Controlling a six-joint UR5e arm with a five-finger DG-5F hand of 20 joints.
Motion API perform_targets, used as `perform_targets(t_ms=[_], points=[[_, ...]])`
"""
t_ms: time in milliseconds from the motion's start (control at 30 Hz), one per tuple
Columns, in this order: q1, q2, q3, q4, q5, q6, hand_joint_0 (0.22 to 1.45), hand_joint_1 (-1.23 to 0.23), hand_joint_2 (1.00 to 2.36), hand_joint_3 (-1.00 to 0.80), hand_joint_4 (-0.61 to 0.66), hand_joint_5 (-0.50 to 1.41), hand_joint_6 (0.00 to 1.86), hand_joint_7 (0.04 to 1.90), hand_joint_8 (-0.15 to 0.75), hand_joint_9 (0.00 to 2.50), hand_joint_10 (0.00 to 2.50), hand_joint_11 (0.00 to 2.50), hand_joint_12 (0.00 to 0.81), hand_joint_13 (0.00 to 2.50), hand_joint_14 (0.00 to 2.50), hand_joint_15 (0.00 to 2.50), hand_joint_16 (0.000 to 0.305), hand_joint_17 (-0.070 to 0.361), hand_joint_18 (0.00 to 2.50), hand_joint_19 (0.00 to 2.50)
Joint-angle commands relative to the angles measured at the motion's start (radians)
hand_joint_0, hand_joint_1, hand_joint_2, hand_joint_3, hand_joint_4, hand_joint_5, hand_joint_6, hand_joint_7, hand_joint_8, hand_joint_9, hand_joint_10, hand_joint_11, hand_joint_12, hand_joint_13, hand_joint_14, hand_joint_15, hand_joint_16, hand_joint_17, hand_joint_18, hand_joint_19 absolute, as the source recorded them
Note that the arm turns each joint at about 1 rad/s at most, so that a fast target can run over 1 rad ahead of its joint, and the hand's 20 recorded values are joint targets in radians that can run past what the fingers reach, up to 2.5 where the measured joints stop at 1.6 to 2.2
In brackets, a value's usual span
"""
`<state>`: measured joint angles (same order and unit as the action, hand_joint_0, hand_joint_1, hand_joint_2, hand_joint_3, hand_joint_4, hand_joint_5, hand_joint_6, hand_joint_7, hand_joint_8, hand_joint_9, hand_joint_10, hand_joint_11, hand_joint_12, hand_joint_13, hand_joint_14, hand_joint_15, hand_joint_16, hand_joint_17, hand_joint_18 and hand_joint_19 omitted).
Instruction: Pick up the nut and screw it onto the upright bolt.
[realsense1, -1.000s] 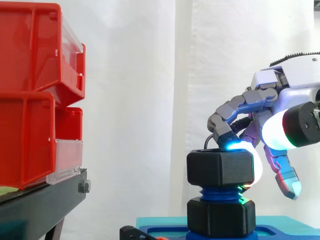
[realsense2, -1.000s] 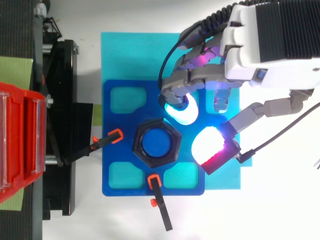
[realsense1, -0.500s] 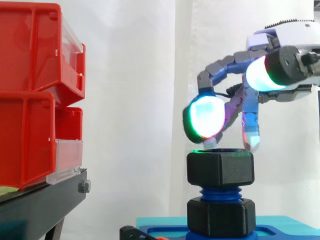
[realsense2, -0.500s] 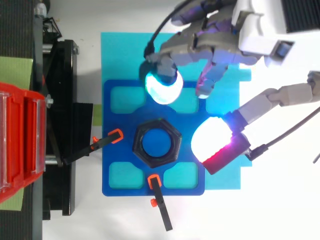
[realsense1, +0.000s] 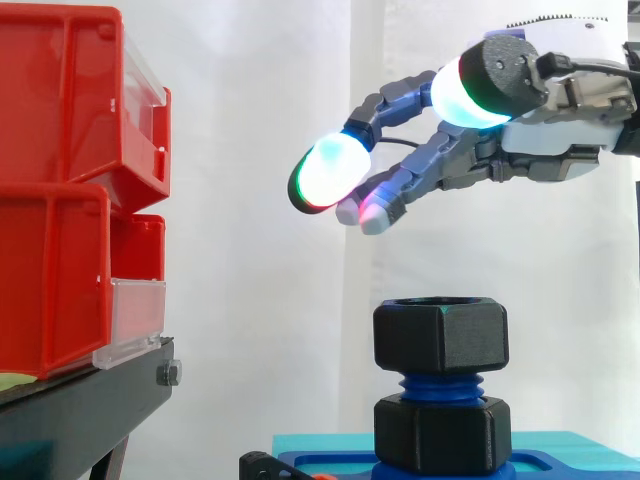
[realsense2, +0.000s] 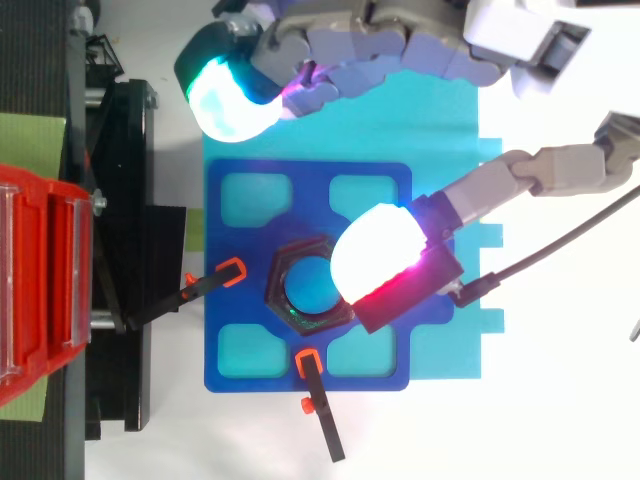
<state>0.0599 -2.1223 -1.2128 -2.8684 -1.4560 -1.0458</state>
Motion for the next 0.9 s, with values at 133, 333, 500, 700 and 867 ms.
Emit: perform_targets(t_ms=[133, 333, 500, 700, 867], points=[[0.037, -0.001, -0.070, 0.089, 0.043, -0.022, 0.43, -0.43, 1.00, -0.50, 0.11, -0.16, 0.50, 0.62, 0.232, 0.73, 0.00, 0.00, 0.371, 0.32, 0.00, 0.00, 0.053, 0.119, 0.04, 0.06], [0.055, -0.001, -0.120, 0.176, 0.066, -0.020, 0.44, -0.45, 1.00, -0.50, 0.12, -0.15, 0.50, 0.63, 0.234, 0.72, 0.00, 0.00, 0.367, 0.32, 0.00, 0.00, 0.052, 0.116, 0.03, 0.06], [0.060, -0.001, -0.133, 0.175, 0.091, -0.017, 0.44, -0.45, 1.00, -0.50, 0.11, -0.15, 0.50, 0.63, 0.233, 0.72, 0.00, 0.00, 0.367, 0.32, 0.00, 0.00, 0.052, 0.117, 0.03, 0.07], [0.060, -0.004, -0.133, 0.163, 0.092, -0.016, 0.44, -0.45, 1.00, -0.50, 0.12, -0.15, 0.50, 0.63, 0.232, 0.69, 0.00, 0.00, 0.369, 0.30, 0.00, 0.00, 0.053, 0.119, 0.01, 0.06], [0.060, -0.015, -0.133, 0.158, 0.091, -0.016, 0.44, -0.48, 1.00, -0.50, 0.12, -0.15, 0.50, 0.63, 0.231, 0.68, 0.00, 0.00, 0.368, 0.27, 0.00, 0.00, 0.054, 0.121, 0.00, 0.03]])
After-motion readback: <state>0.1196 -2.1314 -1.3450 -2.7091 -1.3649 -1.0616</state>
